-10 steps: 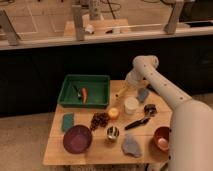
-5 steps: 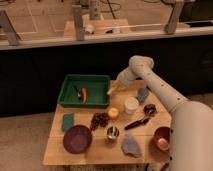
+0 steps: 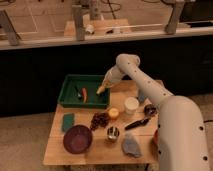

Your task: Place banana in tray

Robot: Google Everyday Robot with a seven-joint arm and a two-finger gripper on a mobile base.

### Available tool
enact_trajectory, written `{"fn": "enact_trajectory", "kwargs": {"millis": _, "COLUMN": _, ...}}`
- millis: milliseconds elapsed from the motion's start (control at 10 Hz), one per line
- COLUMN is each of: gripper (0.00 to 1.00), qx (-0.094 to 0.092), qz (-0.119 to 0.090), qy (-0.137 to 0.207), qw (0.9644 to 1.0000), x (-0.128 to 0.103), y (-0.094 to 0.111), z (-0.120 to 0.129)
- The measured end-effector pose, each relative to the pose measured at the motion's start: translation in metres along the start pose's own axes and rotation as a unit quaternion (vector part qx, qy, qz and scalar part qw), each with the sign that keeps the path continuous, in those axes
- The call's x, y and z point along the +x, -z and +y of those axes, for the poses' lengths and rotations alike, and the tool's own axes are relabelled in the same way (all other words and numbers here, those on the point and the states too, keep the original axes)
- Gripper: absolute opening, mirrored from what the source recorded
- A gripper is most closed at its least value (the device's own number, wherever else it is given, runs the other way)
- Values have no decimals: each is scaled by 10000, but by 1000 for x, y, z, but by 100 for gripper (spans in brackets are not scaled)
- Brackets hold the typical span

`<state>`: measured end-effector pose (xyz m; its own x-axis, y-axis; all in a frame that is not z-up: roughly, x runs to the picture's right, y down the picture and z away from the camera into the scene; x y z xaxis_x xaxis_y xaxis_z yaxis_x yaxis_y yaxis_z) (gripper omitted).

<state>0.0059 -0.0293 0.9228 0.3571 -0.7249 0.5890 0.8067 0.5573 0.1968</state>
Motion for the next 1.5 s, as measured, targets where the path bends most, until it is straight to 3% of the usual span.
{"fn": "enact_trajectory", "kwargs": {"millis": 200, "gripper": 10, "qx": -38, "qz": 36, "qy": 267, "qw": 9996, "x": -2, "y": -5, "z": -11}}
{"fn": "enact_trajectory", "kwargs": {"millis": 400, "gripper": 31, "qx": -120, "qz": 25, "qy": 537, "qw": 9985, "x": -6, "y": -16, "z": -21}}
{"fn": "enact_trajectory", "kwargs": {"millis": 800, "gripper": 73, "qx": -169, "qz": 2, "qy": 609, "qw": 9980, "x": -5, "y": -30, "z": -20}}
{"fn": "enact_trajectory", "kwargs": {"millis": 900, "gripper": 79, "qx": -146, "qz": -42, "qy": 594, "qw": 9981, "x": -4, "y": -34, "z": -20}}
{"fn": "enact_trajectory", "kwargs": {"millis": 1500, "gripper": 80, "qx": 31, "qz": -144, "qy": 498, "qw": 9987, "x": -4, "y": -29, "z": -16}}
